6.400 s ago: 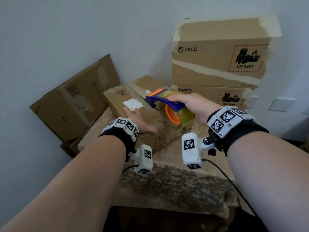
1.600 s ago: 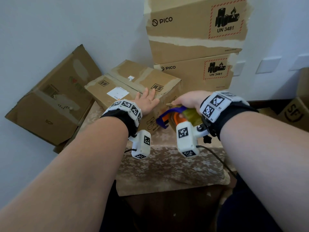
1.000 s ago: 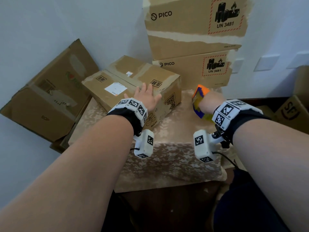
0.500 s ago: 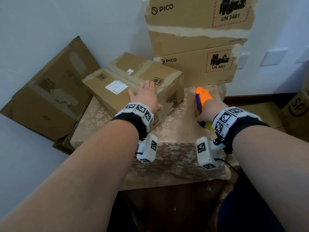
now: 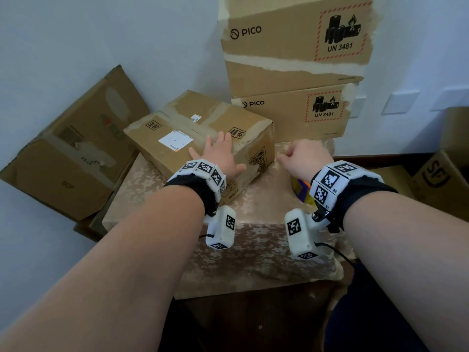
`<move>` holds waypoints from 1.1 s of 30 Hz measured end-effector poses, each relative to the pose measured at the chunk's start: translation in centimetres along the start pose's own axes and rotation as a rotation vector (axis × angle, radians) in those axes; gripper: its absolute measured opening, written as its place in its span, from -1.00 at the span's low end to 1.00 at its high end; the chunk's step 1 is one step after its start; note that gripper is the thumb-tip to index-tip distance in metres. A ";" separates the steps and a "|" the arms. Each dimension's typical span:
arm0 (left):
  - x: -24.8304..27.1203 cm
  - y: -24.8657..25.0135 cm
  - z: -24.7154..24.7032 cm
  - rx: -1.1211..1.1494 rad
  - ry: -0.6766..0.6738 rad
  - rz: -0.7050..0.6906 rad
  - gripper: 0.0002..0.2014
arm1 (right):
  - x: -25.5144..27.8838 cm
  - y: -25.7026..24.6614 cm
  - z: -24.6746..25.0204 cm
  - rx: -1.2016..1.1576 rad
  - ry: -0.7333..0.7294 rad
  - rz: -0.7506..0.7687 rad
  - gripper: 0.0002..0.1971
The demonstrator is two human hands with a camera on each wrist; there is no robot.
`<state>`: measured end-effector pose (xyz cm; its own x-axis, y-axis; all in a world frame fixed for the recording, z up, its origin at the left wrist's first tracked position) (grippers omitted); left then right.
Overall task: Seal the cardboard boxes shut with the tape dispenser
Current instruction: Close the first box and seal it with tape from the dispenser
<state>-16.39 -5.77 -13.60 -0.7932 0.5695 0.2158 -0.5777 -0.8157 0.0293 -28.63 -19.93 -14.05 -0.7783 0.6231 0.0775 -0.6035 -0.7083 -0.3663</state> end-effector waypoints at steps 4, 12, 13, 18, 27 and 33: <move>0.5 -3.1 1.5 0.139 0.002 0.087 -0.30 | 0.7 -2.0 1.2 -0.076 -0.026 0.045 -0.63; 3.7 -7.2 3.0 0.309 -0.070 0.367 -0.60 | 2.4 -6.1 1.1 -0.340 -0.220 0.003 -0.43; 4.0 -6.9 3.3 0.316 -0.073 0.336 -0.66 | 2.6 -6.5 1.0 -0.372 -0.228 0.000 -0.42; 5.6 -6.4 3.9 0.699 -0.134 0.309 -0.66 | 3.2 -7.9 1.3 -0.412 -0.237 -0.012 -0.37; 5.6 -8.9 5.0 0.701 -0.065 0.255 -0.79 | 3.8 -8.2 1.0 -0.272 -0.261 -0.077 -0.24; 1.7 -16.0 4.2 0.308 0.033 0.411 -0.61 | 2.8 -8.4 0.5 -0.236 -0.277 -0.129 -0.26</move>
<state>-7.66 7.83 -9.56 -0.9513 0.1946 0.2389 -0.1376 -0.9621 0.2354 -25.82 -12.39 -10.29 -0.7353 0.5663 0.3724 -0.6682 -0.5139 -0.5379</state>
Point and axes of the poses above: each hand's wrist, its own x-axis away from the middle knuckle, its own z-axis out of the back of the hand, y = z × x, the point moved 2 cm from there along -x, towards the middle knuckle, and after that the axes turned 1 degree about y, right-handed, at the moved point
